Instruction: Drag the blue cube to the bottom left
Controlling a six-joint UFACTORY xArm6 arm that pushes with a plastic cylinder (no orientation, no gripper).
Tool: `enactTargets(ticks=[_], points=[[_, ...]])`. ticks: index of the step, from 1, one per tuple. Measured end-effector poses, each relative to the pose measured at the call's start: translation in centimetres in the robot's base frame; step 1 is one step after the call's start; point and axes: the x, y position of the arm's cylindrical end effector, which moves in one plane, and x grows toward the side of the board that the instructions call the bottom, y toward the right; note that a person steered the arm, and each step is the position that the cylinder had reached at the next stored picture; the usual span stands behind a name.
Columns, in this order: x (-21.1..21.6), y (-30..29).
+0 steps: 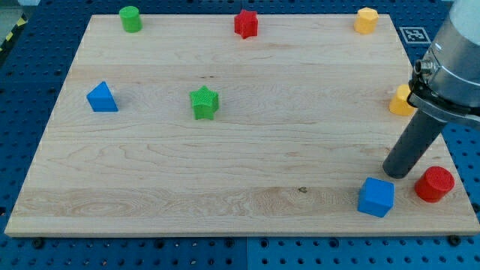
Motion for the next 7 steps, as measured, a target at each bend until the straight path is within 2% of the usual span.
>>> enactTargets(ticks=[5,7], points=[[4.1,-0.1],[4.2,-4.7]])
